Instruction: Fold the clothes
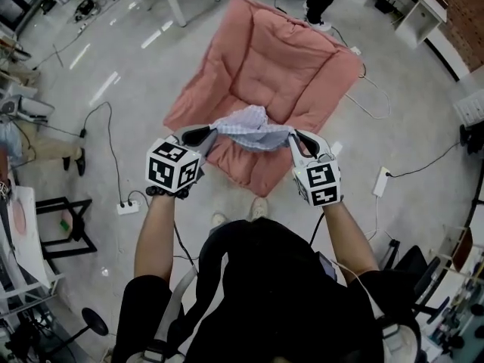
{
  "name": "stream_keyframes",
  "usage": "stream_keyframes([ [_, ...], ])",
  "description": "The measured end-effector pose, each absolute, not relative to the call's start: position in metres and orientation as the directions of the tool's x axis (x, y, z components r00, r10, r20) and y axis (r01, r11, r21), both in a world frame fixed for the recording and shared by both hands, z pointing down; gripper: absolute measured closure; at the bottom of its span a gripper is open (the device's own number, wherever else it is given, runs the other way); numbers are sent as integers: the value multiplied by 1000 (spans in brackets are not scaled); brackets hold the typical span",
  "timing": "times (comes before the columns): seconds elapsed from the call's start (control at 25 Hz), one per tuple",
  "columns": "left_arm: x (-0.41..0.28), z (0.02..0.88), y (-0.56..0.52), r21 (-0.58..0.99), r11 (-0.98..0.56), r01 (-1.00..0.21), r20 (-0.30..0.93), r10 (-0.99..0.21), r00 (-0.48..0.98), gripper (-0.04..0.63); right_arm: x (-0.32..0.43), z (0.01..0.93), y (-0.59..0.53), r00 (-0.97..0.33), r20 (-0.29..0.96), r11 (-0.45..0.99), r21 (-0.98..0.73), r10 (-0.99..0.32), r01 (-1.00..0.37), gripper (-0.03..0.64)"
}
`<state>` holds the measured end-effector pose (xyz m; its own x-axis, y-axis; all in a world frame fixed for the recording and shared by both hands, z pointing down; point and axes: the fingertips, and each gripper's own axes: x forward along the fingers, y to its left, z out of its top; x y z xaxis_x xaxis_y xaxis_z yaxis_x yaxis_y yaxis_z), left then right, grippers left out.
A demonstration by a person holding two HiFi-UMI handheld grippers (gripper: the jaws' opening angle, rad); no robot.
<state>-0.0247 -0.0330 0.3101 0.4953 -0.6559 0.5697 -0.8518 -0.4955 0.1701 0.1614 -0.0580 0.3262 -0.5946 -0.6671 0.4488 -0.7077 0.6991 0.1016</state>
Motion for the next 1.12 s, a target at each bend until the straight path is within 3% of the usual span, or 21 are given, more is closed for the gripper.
stream_keyframes([
  [0.56, -84, 232, 45, 37, -542, -840, 467, -734, 494, 558, 98, 232, 14, -593, 282, 648, 169, -754, -743, 584],
  [1.12, -136, 103, 160, -103, -536, -838, 257, -828, 498, 558, 47, 108, 111, -607, 32, 601, 195, -794, -775, 584],
])
